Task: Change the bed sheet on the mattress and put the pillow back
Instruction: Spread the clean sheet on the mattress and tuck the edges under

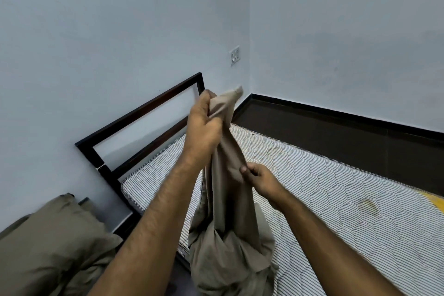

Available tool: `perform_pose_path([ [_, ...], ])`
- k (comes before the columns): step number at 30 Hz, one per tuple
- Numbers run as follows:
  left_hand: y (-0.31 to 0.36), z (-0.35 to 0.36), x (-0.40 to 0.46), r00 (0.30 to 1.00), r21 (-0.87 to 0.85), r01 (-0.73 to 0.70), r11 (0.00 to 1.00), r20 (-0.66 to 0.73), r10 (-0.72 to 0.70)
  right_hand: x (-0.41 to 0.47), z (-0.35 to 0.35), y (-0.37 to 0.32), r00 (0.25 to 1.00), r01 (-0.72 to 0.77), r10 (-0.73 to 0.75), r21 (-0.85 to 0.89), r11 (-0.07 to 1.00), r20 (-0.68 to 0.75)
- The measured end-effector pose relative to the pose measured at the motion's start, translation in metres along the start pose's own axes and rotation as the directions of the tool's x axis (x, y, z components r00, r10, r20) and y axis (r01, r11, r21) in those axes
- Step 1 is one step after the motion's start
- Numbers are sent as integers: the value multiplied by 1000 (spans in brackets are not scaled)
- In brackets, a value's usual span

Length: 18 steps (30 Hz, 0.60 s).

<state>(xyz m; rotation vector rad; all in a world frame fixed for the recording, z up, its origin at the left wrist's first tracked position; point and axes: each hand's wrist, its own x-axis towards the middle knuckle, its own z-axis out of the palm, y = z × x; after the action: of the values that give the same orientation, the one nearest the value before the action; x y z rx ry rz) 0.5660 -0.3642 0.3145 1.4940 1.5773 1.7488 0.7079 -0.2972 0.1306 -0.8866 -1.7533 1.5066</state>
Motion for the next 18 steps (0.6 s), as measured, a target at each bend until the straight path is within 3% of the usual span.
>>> perform_pose_path([
  [4,-9,-8,-18,974,191,-23,981,224,-21,7,-9,-50,927,147,-124,38,988,-354],
  [8,-24,-4,-30,898,390,-67,918,424,-115,4,-9,-124,910,366,-376,-85,927,-175],
  [10,-24,0,-28,925,424,-29,905,356,-137,7,-8,-133,885,418,-437,-139,898,-164],
  [12,-20,4,-19,943,448,-9,894,300,-141,12,-12,-130,876,420,-427,-83,904,-222],
  [18,-7,39,-1,968,547,-165,821,249,29,1,-16,-104,860,356,-308,45,933,-407],
])
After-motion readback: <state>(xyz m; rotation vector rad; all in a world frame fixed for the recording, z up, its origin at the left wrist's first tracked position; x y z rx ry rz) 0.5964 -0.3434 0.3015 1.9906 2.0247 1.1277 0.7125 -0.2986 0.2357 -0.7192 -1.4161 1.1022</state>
